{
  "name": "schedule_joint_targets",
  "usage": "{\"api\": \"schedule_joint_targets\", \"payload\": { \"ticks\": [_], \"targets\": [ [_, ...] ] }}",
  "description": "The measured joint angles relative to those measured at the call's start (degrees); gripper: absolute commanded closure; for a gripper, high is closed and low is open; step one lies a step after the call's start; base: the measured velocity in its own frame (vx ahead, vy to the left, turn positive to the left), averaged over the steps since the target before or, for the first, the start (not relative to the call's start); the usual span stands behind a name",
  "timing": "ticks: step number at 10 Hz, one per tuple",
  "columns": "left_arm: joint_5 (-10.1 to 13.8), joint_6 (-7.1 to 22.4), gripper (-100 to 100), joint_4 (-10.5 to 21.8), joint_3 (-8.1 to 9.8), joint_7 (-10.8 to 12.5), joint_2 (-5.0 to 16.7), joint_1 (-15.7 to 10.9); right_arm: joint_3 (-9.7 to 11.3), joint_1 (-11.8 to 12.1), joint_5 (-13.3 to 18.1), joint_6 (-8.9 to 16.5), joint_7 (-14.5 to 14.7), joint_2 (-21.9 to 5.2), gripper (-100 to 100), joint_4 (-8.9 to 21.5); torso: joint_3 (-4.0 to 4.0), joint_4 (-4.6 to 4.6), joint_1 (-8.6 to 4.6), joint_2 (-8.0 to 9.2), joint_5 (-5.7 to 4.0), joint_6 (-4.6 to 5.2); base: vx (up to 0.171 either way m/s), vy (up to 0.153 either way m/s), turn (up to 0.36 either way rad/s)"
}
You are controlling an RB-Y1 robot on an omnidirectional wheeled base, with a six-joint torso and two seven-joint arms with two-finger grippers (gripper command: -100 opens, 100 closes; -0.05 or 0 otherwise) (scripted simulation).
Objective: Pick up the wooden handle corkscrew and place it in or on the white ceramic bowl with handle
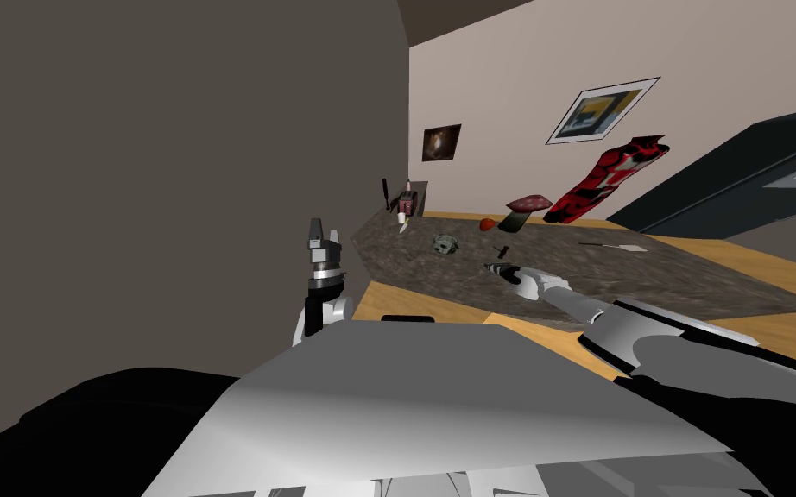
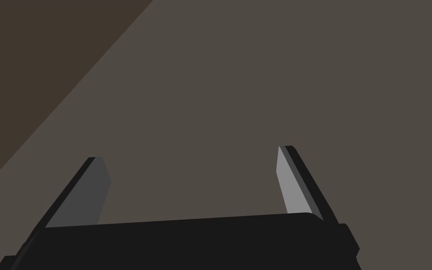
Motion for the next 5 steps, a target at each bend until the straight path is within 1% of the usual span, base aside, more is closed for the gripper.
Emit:
{"api": "schedule_joint_targets", "payload": {
  "ticks": [1,2,3,4,5],
  "targets": [
    [0.0,0.0,0,0.0,0.00,0.0,0.0,0.0,0.1,-0.2,0.1,0.2,0.0,-0.1,-100,0.5,0.02,0.00,-0.01,0.04,-0.01,0.00,0.032,0.019,0.032],
    [0.0,0.0,0,0.0,0.00,0.0,0.0,0.0,1.1,-1.5,0.7,0.6,0.1,-0.1,-100,2.2,-0.01,0.00,0.03,-0.02,0.01,-0.02,0.034,0.015,0.023],
    [0.0,0.0,0,0.0,0.00,0.0,0.0,0.0,1.7,-2.1,0.9,0.9,0.2,-0.3,-100,3.4,-0.01,-0.01,0.02,-0.02,0.00,0.00,0.044,0.014,0.031],
    [0.0,0.0,0,0.0,0.00,0.0,0.0,0.0,2.8,-3.1,1.3,1.8,0.3,-0.7,-100,4.4,-0.03,-0.01,0.02,-0.06,0.01,-0.01,0.070,0.029,0.057],
    [0.0,0.0,0,0.0,0.00,0.0,0.0,0.0,3.3,-4.8,2.9,2.2,0.6,-0.3,-100,7.9,-0.08,-0.03,0.07,-0.15,0.01,-0.03,0.075,0.044,0.063]
  ]
}}
